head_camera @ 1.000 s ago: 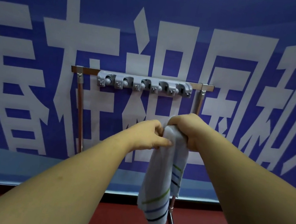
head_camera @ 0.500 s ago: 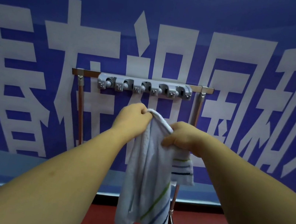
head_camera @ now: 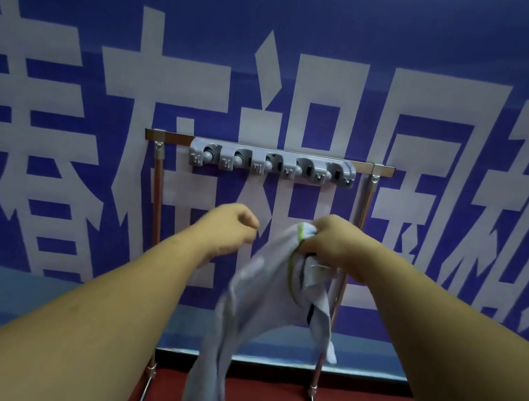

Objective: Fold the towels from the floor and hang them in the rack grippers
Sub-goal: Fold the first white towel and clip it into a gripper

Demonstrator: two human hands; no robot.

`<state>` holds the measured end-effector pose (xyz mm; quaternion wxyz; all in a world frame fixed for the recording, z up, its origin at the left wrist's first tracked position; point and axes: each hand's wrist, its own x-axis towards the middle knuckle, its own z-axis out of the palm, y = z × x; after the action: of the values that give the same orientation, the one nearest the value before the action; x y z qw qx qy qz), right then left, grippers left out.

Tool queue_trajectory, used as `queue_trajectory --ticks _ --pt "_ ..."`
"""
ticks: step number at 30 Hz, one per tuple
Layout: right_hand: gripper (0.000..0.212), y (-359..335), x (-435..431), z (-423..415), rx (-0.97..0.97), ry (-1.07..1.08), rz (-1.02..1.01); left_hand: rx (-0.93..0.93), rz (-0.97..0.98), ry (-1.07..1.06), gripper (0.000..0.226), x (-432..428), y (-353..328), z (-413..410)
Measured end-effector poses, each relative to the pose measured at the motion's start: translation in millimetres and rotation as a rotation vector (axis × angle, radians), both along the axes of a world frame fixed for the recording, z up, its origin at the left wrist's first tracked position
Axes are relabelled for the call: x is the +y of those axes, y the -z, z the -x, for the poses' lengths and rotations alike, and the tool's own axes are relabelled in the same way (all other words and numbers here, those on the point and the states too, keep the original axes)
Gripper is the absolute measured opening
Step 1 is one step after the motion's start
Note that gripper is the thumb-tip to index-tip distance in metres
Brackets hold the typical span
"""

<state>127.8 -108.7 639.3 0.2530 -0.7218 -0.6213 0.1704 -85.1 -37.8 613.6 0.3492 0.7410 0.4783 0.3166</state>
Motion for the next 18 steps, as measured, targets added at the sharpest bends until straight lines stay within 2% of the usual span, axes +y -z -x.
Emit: queue_trajectory --ticks 3,6,11,18 --pt "0.015 -6.4 4.7 18.3 -0.08 -0.076 0.054 -0.022 0.087 0.249 0.033 -15.1 -11.7 -14.6" --pt "0.018 -4.8 5.0 23.4 -0.036 -0.091 0.04 -0.037 0.034 0.241 0.031 -15.4 -17.9 -22.4" --pt "0.029 -3.8 3.1 16.8 0.028 -0.065 -0.026 -0.076 0.235 0.35 0.031 -13.0 -18.2 -18.0" --pt "0.036 -5.4 2.2 11.6 0.092 -0.088 -0.06 -0.102 0.174 0.313 0.018 -13.3 -19.3 -25.9"
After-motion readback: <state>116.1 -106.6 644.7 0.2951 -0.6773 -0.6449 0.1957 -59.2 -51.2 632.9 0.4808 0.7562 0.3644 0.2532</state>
